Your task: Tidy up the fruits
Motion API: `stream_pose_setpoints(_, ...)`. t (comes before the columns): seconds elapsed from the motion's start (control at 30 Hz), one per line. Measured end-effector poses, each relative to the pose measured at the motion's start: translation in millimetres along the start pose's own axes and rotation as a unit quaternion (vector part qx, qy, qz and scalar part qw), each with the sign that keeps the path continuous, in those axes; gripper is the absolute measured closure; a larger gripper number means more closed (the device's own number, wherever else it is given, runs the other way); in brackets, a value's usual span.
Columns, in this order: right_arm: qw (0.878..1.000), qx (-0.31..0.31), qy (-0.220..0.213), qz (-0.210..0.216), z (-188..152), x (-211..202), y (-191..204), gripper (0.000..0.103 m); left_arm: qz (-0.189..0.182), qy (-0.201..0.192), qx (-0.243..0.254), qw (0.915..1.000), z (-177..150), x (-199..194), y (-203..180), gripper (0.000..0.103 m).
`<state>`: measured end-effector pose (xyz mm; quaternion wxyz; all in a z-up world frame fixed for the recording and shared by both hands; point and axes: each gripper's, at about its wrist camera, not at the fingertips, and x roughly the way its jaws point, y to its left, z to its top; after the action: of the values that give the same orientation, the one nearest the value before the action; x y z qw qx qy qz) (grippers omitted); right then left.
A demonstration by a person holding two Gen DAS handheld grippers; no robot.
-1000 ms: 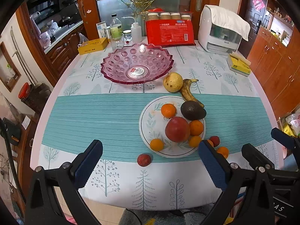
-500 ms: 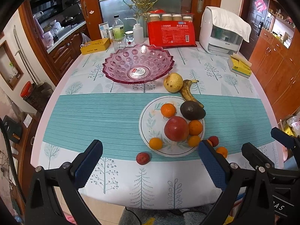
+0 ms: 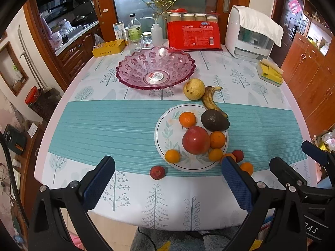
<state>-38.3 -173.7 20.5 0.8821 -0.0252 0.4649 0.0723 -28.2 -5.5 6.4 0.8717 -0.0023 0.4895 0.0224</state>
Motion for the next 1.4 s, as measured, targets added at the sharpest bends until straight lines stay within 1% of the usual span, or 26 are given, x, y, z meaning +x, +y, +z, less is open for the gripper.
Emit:
stream_pose_setpoints(0.13,1.000,-0.002,0.001,0.007,-1.2,3.4,-3.2,0.013,0.010,0.008,0.002,0.9999,-1.9,1.7,-4.0,0.003)
stream_pose_setpoints(0.27,1.000,-0.002,0.000,0.016,-2.9,2.2,-6.1,0.013,0.010,0.010,-0.001,0.9999,-5.3,0.3,-4.8,0.003)
stream_pose_setpoints(0.47,1.000,-0.004,-0.003,0.017,-4.2,0.1,-7.3,0.013,0.001,0.012,-0.007,0.9999,-8.9,0.2,-4.8,0.003)
stream_pose_setpoints(0.63,1.000,-0.002,-0.005,0.018,-3.9,0.6,-7.0,0.013,-0.013,0.014,-0.010,0.9998,-7.5,4.2,-2.0,0.002)
stream_pose_setpoints(0.83,1.000,0.003,0.008,0.020,0.6,11.9,-5.0,0.013,-0.020,0.018,-0.006,0.9996,-4.9,14.1,4.5,0.002)
stream_pose_setpoints(0.97,1.000,0.009,0.014,0.018,7.4,23.3,-4.5,0.013,-0.020,0.032,0.014,0.9992,5.7,25.8,6.6,0.002)
stream_pose_setpoints(1.07,1.000,0.012,0.012,0.014,16.1,32.9,-3.8,0.013,-0.013,0.024,0.026,0.9993,15.1,30.8,7.1,0.002)
stream_pose_setpoints(1.23,1.000,0.017,0.010,0.008,34.1,47.4,-7.0,0.013,-0.005,0.012,0.046,0.9988,44.3,45.4,6.5,0.002)
stream_pose_setpoints(1.33,1.000,0.014,0.004,-0.005,52.7,62.1,-11.5,0.013,-0.009,0.012,0.059,0.9982,66.5,60.6,5.4,0.002)
stream_pose_setpoints(1.4,1.000,0.011,0.001,-0.017,63.9,71.4,-13.9,0.013,-0.011,0.005,0.068,0.9976,80.5,70.2,3.8,0.002)
